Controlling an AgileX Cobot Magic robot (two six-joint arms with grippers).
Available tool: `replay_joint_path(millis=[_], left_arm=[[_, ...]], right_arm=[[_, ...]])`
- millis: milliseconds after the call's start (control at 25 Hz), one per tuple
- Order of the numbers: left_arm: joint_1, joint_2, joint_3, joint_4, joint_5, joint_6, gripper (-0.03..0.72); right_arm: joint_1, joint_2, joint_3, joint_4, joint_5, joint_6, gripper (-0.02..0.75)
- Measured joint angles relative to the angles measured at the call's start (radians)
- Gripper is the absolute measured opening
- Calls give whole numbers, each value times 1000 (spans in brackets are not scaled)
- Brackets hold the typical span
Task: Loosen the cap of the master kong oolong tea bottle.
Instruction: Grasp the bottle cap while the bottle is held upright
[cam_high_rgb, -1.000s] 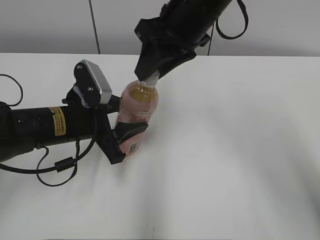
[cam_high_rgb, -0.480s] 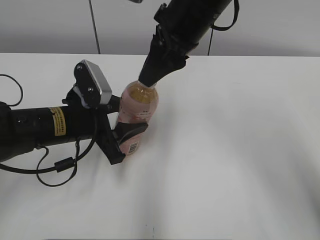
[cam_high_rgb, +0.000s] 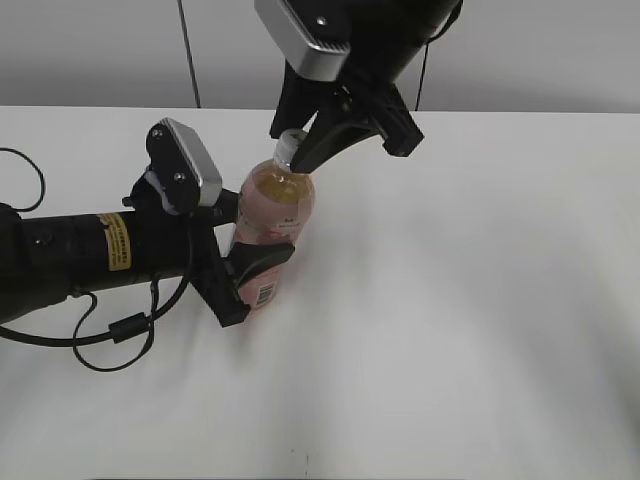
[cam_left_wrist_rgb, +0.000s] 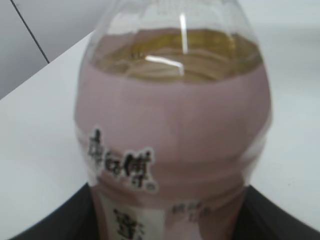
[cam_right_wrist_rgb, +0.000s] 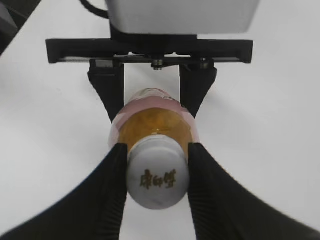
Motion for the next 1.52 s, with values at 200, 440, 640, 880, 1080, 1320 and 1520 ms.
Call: replay_joint_path(millis=[200,440,640,880,1080,1320,1520], left_arm=[[1,0,0,-8,3,1,386],[4,0,-2,-20,8,0,386],[6,0,-2,-29,9,-1,386],[6,0,-2,-32,9,-4,386],[6,0,-2,-35,10,-5,386],[6,0,-2,-35,10,-6,386],[6,0,-2,-26,10,-3,386]], right_arm=[[0,0,0,0,-10,-404,280],[0,1,0,32,-30,-893,280],[-1,3,0,47,-42,-1153,280],[-1,5,0,44,-49,-1315,280],[0,5,0,38,-55,-1329,280],[0,5,0,38,-53,-1330,283],[2,5,0,53,-35,-1306,458]])
